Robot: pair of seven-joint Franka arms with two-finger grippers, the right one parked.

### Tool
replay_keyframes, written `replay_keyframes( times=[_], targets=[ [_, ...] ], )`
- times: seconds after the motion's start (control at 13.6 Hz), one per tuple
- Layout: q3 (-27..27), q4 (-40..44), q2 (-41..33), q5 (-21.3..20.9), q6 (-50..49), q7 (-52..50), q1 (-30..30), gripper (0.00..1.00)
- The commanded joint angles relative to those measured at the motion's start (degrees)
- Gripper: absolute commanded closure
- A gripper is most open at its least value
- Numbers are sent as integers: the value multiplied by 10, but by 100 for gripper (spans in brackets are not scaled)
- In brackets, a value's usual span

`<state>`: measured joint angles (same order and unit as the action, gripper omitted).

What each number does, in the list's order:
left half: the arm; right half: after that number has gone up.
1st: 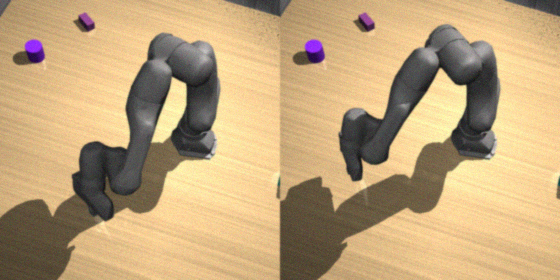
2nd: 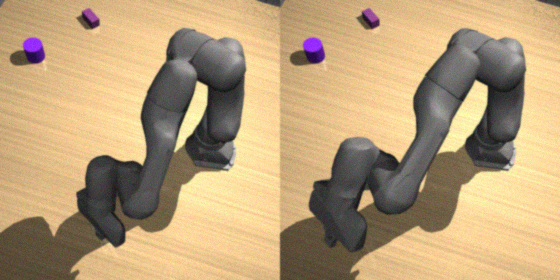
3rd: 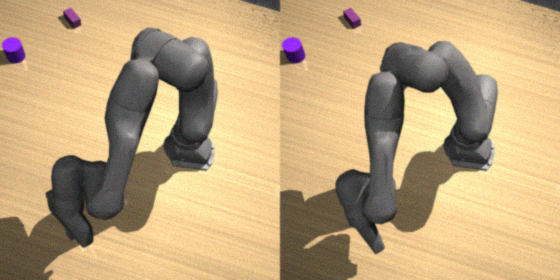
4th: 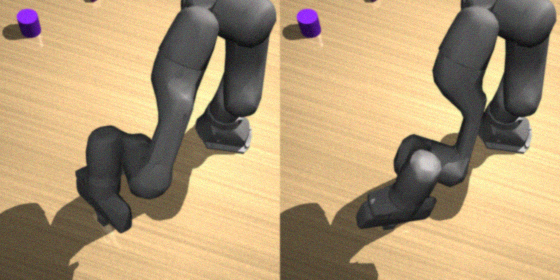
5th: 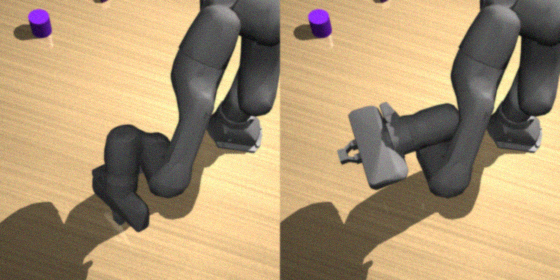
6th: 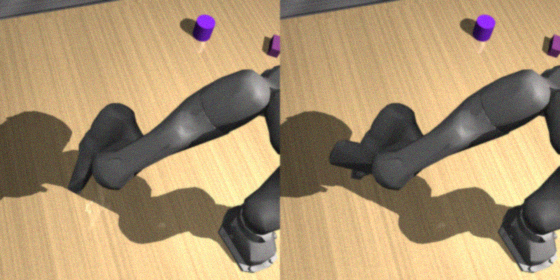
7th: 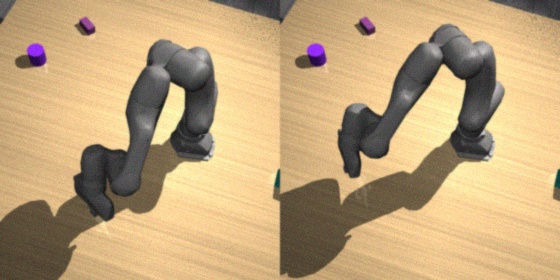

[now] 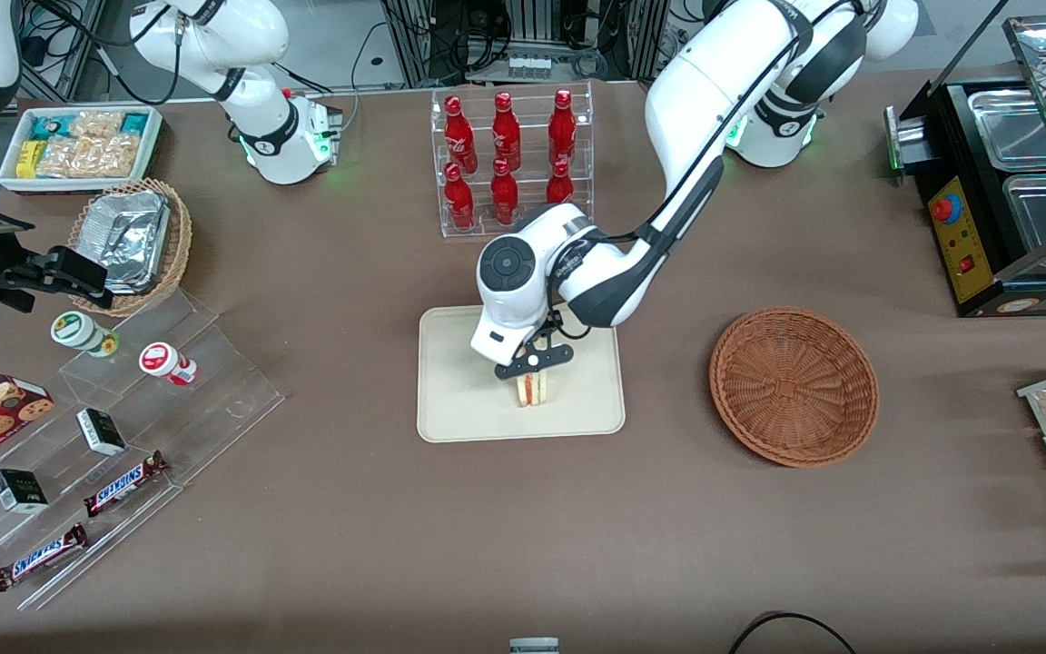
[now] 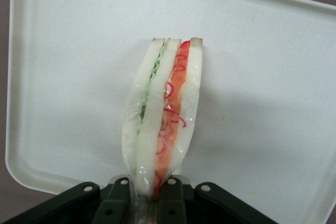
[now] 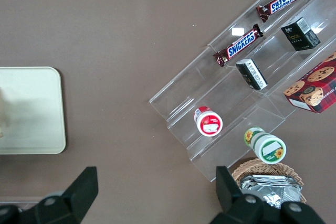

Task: Place sandwich from basket to tray
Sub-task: 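Lower the sandwich onto the tray and open the left gripper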

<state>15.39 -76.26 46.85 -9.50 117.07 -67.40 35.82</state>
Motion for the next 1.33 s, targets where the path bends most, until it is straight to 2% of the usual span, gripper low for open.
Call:
replay_keyframes(
  times=[0.0,0.15,0.22,0.3,0.37,0.96,1.25],
  targets=[
    [-8,27,17,-12,-6,-26,13,100],
    [-8,30,23,-12,-5,-46,13,98],
    [-8,30,25,-12,-1,-53,13,88],
    [-8,30,25,-12,14,-55,13,49],
    [-9,30,25,-12,16,-55,13,0],
    [-9,34,-28,-10,-35,-49,5,0],
    [-5,101,-28,-4,-117,-7,-31,0]
  ],
)
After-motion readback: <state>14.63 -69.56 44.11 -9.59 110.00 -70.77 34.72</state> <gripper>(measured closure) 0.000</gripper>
